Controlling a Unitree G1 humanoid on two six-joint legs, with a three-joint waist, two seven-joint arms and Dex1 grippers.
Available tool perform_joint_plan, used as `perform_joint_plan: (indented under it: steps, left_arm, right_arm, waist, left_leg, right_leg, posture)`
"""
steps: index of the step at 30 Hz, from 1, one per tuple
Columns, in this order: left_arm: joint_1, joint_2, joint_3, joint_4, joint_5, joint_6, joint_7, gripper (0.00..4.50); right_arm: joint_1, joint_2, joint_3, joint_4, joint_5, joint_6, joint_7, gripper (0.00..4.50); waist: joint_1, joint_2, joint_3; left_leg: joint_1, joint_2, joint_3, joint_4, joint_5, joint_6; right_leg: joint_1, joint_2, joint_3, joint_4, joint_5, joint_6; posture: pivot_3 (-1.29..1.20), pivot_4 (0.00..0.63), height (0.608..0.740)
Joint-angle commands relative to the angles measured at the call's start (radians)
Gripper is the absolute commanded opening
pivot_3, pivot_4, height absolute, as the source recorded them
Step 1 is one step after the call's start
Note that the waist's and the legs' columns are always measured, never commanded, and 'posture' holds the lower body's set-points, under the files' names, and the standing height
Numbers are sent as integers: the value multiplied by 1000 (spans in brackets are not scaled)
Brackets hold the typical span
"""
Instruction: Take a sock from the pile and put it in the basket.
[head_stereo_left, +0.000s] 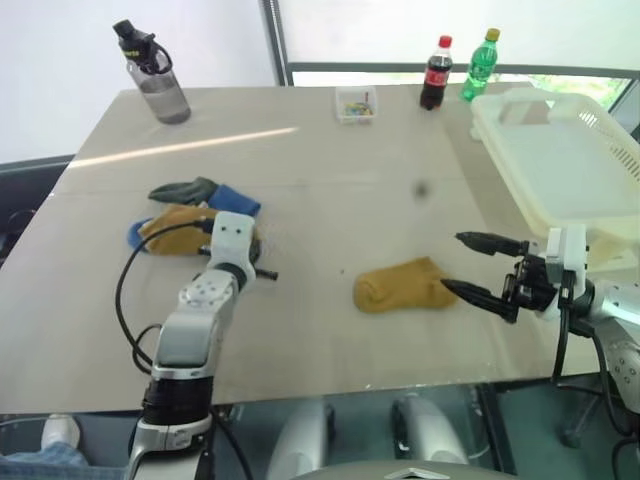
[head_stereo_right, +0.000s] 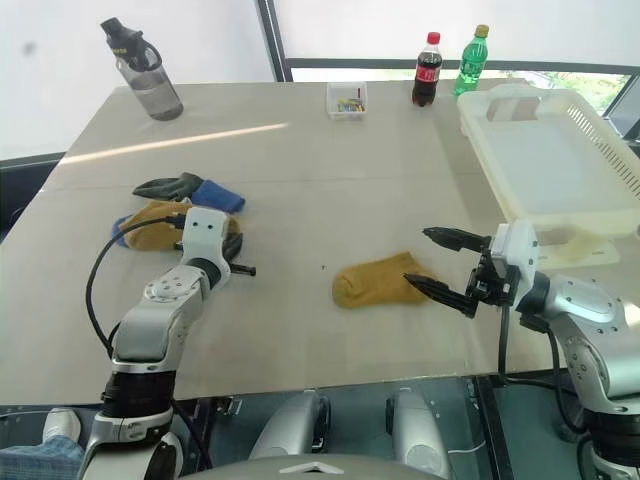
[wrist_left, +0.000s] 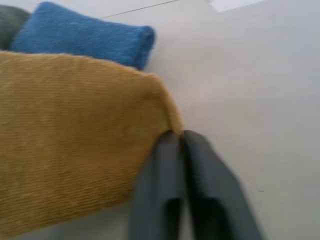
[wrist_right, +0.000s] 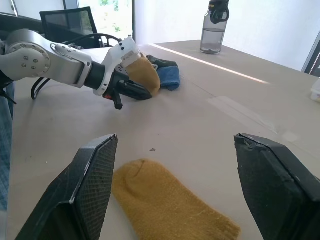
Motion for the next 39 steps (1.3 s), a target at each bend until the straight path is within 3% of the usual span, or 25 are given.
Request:
perform_joint_plan:
  steps: [1, 10, 19, 28, 35, 39]
  left_arm:
    - [6, -2, 15, 14, 4, 8, 4, 69]
    - [-3, -27, -4, -38, -64, 20, -71, 69]
    - [-34, -61, -145, -145, -163, 157, -191, 69]
    - [-205, -134, -315, 29, -129, 133, -229, 69]
    - [-303, -244, -410, 127, -122, 103, -252, 69]
    - [-376, -282, -481, 112, -142, 59, -344, 69]
  right_arm:
    - [3, -2, -20, -2, 5, -23, 8, 3815]
    - [6, -2, -16, 13, 2, -34, 10, 3815]
    - [11, 1, -9, 18, -10, -40, 5, 3815]
    - [15, 5, -10, 11, -20, -41, -3, 3815]
    - [30, 13, -15, -8, -23, -41, -24, 3815]
    - [38, 19, -11, -13, -25, -44, -33, 3815]
  waist:
    - [0, 0, 0]
    - [2, 0, 0]
    - [10, 0, 0]
    - [10, 0, 0]
    - [8, 0, 0]
    - [9, -1, 0]
  left_leg:
    - [0, 0, 0, 0, 0, 0]
    - [0, 0, 0, 0, 0, 0]
    - [0, -1, 1, 0, 0, 0]
    - [-1, -1, 3, 0, 0, 0]
    - [-2, -2, 3, 0, 0, 0]
    - [-2, -2, 3, 0, 0, 0]
  right_leg:
    - [0, 0, 0, 0, 0, 0]
    - [0, 0, 0, 0, 0, 0]
    - [0, -1, 0, 0, 0, 0]
    - [0, 0, 0, 0, 0, 0]
    - [0, 0, 0, 0, 0, 0]
    - [0, 0, -1, 0, 0, 0]
  posture:
    - [0, 150, 740]
    - [0, 150, 740]
    - [0, 150, 740]
    - [0, 150, 740]
    - [0, 150, 740]
    - [0, 150, 740]
